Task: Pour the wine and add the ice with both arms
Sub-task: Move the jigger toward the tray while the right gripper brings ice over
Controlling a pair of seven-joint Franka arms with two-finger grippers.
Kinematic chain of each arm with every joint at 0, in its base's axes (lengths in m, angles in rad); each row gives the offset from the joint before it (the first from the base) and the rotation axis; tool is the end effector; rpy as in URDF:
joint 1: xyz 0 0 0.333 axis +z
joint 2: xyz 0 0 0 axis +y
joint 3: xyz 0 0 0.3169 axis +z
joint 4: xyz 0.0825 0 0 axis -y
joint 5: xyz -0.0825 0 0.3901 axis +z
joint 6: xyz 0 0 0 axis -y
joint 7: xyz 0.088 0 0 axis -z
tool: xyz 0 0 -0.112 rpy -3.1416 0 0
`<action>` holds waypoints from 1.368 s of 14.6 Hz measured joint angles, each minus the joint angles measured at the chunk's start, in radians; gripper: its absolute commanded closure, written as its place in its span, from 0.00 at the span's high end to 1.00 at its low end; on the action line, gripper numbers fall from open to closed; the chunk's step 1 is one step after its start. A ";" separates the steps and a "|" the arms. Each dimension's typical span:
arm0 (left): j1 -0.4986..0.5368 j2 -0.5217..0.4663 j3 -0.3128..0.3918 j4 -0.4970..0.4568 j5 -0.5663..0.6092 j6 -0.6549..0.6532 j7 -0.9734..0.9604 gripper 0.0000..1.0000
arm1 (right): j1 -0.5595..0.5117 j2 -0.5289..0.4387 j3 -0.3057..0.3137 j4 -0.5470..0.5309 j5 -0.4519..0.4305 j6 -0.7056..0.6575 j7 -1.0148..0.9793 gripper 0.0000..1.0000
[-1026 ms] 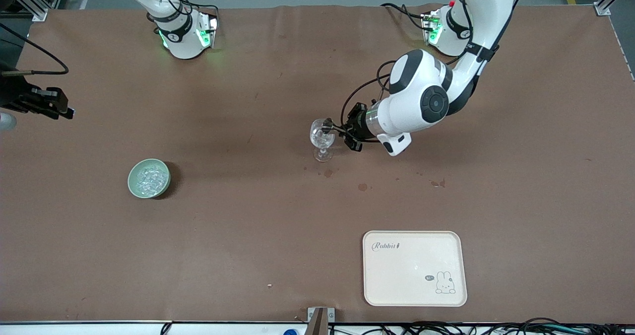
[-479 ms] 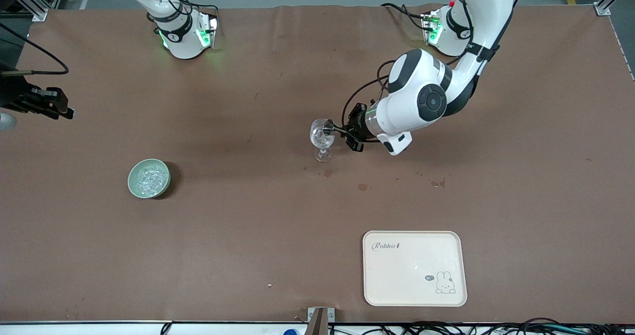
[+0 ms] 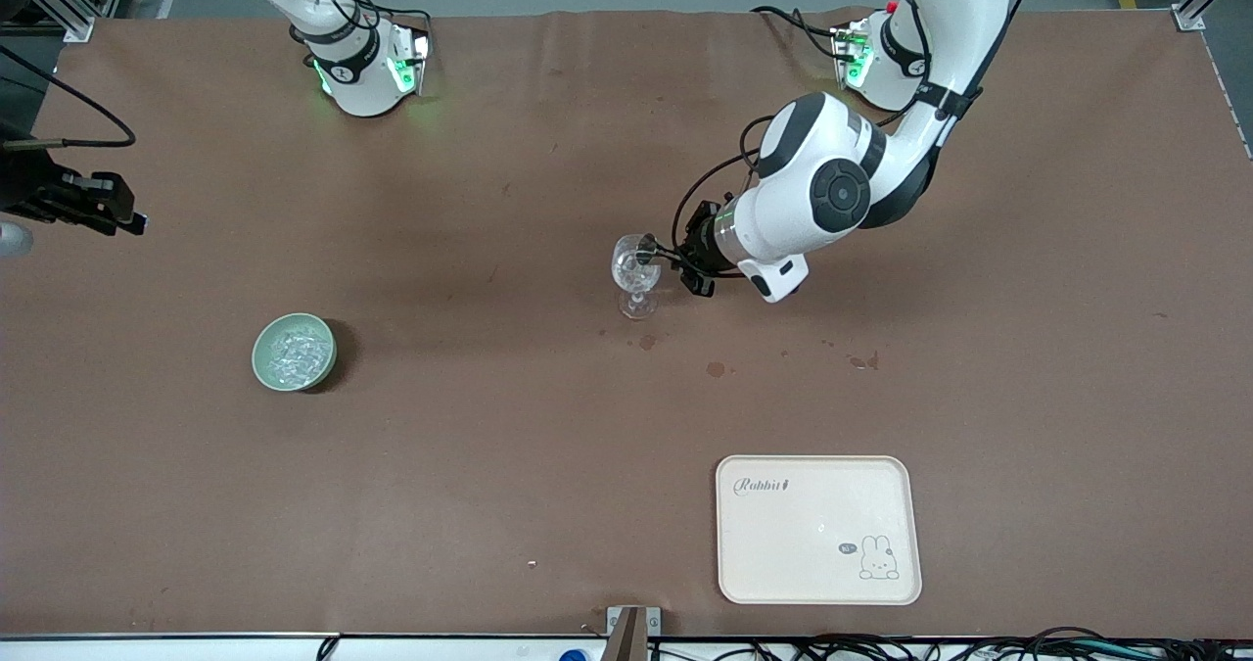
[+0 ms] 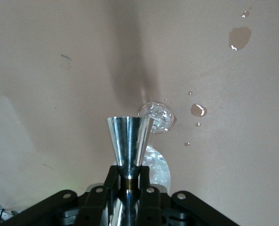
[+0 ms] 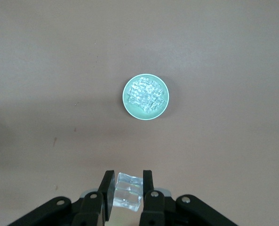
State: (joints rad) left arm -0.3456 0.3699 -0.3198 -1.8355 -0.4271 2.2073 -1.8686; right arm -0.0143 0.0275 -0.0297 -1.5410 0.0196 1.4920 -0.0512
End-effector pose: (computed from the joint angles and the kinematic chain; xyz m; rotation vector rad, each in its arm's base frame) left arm 0.5061 -0.3999 0.3376 2.1608 1.9735 -0.6466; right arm 0.5598 -0.0221 0.6125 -3.1170 -0.0124 0.1177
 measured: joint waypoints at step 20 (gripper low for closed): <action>0.354 0.154 0.006 0.241 -0.546 -0.250 0.609 0.01 | 0.342 0.088 0.022 -0.007 0.047 0.233 0.349 0.05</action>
State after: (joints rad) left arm 0.0083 0.5240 -0.3133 -1.5940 -0.9729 1.9573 -1.2600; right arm 0.3273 0.1160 -0.0080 -1.5475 0.0664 1.7250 0.2983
